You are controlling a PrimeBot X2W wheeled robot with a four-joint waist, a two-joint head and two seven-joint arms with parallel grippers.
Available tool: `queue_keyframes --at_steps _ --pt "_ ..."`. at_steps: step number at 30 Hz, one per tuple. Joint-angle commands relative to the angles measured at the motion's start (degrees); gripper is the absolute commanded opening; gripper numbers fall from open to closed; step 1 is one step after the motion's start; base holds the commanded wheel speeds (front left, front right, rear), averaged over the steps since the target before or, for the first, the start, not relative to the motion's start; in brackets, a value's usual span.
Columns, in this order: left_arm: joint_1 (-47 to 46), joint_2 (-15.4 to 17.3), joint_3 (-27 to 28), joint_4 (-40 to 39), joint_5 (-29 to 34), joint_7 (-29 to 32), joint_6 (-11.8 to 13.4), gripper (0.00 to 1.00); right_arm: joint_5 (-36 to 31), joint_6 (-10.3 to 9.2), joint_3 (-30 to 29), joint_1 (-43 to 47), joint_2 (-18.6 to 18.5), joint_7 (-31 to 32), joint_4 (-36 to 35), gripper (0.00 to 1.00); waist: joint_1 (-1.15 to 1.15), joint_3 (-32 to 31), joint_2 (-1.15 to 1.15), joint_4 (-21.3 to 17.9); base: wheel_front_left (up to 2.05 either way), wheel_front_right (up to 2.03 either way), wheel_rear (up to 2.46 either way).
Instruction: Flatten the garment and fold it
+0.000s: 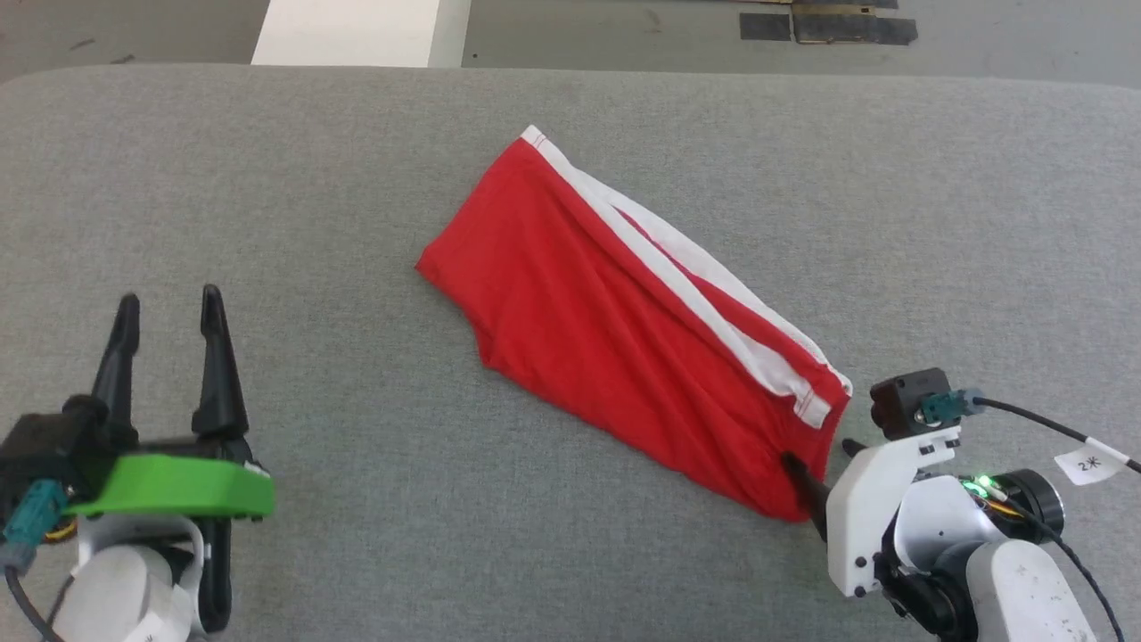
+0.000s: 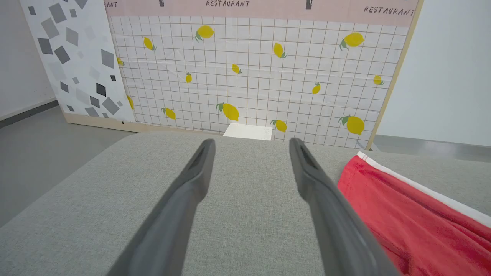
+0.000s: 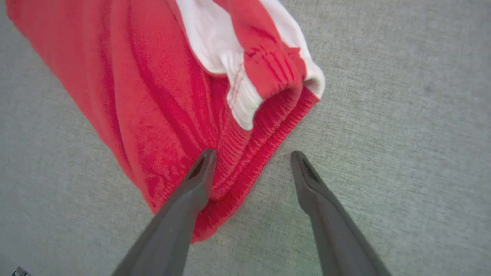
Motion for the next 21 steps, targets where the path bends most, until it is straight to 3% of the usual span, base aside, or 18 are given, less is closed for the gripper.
queue_keyframes --at_steps 1,7,8,9,10,17,21 --pt "0.9 -0.7 0.5 -0.1 1.1 -0.2 -0.7 1.0 -0.6 -0.08 -0.5 -0.9 -0.1 -0.2 1.3 1.0 0.0 0.2 0.59 0.2 0.0 0.0 0.0" --pt "1.6 -3.0 2.3 0.5 2.6 -0.2 -2.9 1.0 0.4 -0.08 -0.5 -2.3 -0.1 -0.8 6.8 1.0 0.0 0.8 0.59 0.2 0.0 0.0 0.0" --pt "1.6 -3.3 2.6 0.8 2.8 -0.2 -3.3 1.0 0.7 -0.08 -0.1 -2.6 -0.1 -0.9 7.5 0.41 0.0 0.9 0.59 0.1 0.0 0.0 0.0" --pt "1.6 -3.5 2.7 0.9 3.0 -0.2 -3.6 1.0 1.0 -0.08 0.0 -2.8 -0.1 -1.1 8.0 0.1 0.0 1.0 0.59 0.1 0.0 0.0 0.0" --pt "1.5 -3.7 2.9 1.1 3.3 -0.2 -4.1 1.0 1.0 -0.08 0.3 -3.2 -0.1 -1.1 8.6 0.0 0.0 1.1 0.59 0.1 0.0 0.0 0.0" --pt "-0.5 -4.7 1.4 4.0 2.0 1.7 -7.0 1.0 3.0 -0.08 0.0 -4.8 -0.1 -2.8 9.2 0.0 0.0 1.6 0.59 -0.3 0.0 0.0 0.0" --pt "-6.5 -4.9 -1.3 7.7 -0.1 10.6 -8.1 1.0 4.4 -0.08 -0.3 -5.5 -0.1 -3.2 8.6 0.0 0.0 2.3 0.59 -0.6 0.0 0.0 0.0"
